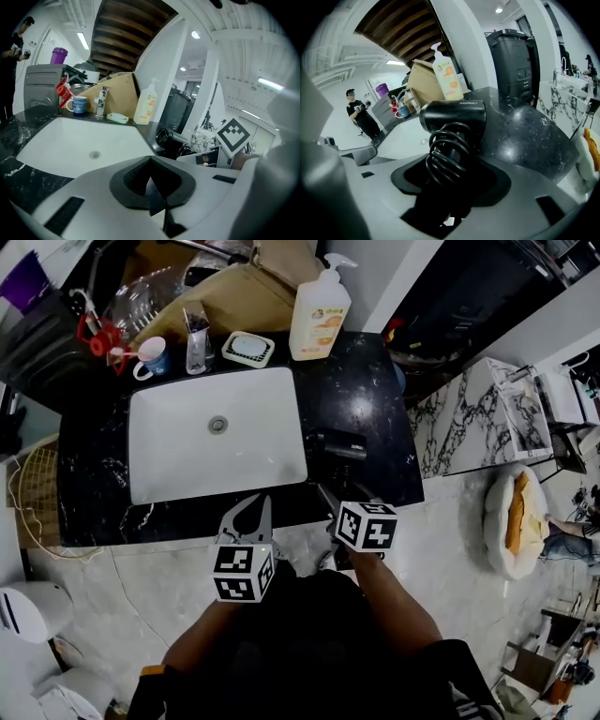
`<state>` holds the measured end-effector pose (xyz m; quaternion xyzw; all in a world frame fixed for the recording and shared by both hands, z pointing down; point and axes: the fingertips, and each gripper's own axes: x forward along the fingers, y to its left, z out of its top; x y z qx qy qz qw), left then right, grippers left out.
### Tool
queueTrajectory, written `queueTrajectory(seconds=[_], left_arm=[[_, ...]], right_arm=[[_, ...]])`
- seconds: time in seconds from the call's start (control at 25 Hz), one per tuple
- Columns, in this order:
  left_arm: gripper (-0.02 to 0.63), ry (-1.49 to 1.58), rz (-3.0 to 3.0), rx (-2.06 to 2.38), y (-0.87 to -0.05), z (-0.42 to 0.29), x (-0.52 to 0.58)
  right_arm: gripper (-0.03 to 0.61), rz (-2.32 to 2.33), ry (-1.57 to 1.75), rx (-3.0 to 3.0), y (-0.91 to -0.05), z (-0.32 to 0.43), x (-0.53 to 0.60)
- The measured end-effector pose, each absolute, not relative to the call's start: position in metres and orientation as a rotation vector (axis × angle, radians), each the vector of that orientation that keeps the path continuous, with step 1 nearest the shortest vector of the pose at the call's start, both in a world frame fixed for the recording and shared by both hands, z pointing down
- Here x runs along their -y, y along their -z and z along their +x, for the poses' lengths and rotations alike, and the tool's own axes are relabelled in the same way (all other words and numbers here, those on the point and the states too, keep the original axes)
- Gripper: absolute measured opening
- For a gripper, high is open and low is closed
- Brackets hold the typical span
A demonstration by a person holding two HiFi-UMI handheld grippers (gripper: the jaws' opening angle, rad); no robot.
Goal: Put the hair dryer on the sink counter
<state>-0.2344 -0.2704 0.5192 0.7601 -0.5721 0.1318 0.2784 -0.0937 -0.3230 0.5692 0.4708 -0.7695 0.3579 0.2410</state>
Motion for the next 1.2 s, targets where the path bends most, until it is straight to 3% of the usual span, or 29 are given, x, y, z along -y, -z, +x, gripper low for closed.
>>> queueTrajectory(seconds=[0.72, 1.2], left_arm=[[0.007, -0.446, 2.089, 1.457, -0.532, -0.197, 0.280], [0.008, -0.449, 2.124, 1.480, -0.504, -0.124, 0.218]], right_arm=[[0.297, 1.271, -0.853, 2.053, -0.575, -0.100, 0.330], [0.305, 1.333, -0.810, 2.252, -0.516, -0.031, 0.264]])
